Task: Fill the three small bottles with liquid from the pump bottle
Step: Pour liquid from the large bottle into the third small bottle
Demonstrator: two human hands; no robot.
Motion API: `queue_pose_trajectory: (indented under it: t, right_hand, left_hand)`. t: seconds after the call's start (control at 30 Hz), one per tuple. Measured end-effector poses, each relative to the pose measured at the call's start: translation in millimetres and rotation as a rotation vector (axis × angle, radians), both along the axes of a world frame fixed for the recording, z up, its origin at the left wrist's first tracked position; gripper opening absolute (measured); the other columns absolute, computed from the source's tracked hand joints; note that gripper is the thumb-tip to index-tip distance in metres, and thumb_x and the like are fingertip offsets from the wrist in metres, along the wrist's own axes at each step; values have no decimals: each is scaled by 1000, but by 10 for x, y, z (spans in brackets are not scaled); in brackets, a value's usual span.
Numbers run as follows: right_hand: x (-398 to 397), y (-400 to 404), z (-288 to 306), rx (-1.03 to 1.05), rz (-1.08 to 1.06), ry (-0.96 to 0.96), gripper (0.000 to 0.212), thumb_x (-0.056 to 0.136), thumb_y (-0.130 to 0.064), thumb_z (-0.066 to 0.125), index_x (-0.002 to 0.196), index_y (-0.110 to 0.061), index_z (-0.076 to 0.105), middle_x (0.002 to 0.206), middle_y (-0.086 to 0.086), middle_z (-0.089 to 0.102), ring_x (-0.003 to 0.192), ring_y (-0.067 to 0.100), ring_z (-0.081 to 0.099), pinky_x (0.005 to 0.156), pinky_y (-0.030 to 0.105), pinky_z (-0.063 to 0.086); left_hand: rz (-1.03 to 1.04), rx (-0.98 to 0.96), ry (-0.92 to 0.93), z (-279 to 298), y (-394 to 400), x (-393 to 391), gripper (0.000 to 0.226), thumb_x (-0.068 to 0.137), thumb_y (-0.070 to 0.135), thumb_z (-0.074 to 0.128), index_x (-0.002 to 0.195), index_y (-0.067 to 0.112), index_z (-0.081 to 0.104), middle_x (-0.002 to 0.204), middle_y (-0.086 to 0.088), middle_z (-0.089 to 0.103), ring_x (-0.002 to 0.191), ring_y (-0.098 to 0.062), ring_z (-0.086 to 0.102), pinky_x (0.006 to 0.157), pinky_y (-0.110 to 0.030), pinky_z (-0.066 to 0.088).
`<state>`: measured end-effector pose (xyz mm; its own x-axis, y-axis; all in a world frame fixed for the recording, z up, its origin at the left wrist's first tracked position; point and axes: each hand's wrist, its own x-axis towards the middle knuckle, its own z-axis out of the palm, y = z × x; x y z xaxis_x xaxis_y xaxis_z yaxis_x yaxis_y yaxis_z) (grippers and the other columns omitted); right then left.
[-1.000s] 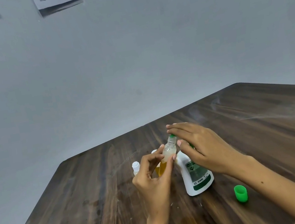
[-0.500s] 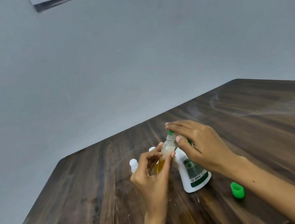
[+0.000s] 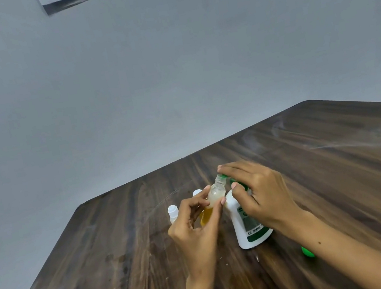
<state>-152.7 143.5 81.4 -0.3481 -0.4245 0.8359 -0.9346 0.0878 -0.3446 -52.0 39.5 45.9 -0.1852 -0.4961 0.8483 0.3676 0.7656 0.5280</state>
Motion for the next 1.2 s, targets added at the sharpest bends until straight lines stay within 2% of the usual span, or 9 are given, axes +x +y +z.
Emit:
queue_pose_trajectory:
  t: [0.23,0.4,0.5,0.57,0.63,0.77,0.93,1.1,1.2]
  right_hand:
    - [-29,-35,45,23,2,35,49,88,-36,37,118,-12,67,121,0,65,114,13,58,95,27,41]
    - [-42,-27,-61,2,32,34,48,92,-36,35,115,-10,68,116,1,67,108,11,59,88,22,46]
    - [-45,-28,22,-1,42,41,56,97,-48,29,115,-10,68,116,1,67,109,11,59,92,19,41]
    - [-41,-33,62,6,43,62,69,98,-58,21,115,-10,68,118,2,67,111,11,58,96,23,39]
    - [-40,-41,42,0,36,72,75,96,-63,19,114,-10,68,117,2,67,109,13,59,94,26,41]
    - [-53,-63,-27,1,30,46,74,94,-66,23,110,-10,69,110,1,68,99,14,63,81,22,47]
    - [-54,-32,41,-5,42,78,77,93,-67,20,114,-10,68,116,2,67,105,15,61,90,25,42]
    - [-28,-56,10,-6,20,76,77,92,-69,21,107,-12,70,109,0,69,98,14,64,80,20,43]
    - [-43,-30,10,-5,33,84,80,92,-70,18,111,-11,69,112,1,68,101,14,62,82,20,43]
  left_hand:
    - [12,-15,8,5,2,10,27,66,-2,86,78,9,64,99,12,73,96,-8,72,77,-23,59]
    - [24,-25,-14,-3,3,9,29,66,-4,86,78,10,64,99,13,73,96,-6,71,77,-21,58]
    - [33,-25,2,-5,-3,8,28,65,-4,86,77,6,64,94,12,74,95,-7,71,77,-20,58]
    - [41,-23,20,-9,-14,16,27,65,-3,86,77,6,63,92,10,74,95,-8,72,77,-21,58]
    - [44,-20,28,-1,-14,23,26,65,0,86,77,5,63,90,8,74,95,-10,72,77,-23,59]
    - [41,-40,-9,3,-7,30,21,68,8,83,79,7,64,96,1,74,95,-8,72,76,-22,59]
    - [39,-37,-2,29,14,40,21,68,12,82,79,9,64,97,6,73,96,-3,70,76,-16,56]
    - [42,-32,-2,4,-8,32,22,69,7,83,77,6,63,98,0,75,97,-8,71,77,-24,59]
    - [43,-61,-4,-3,-12,34,23,69,6,84,78,5,63,100,-2,74,99,-8,71,78,-24,59]
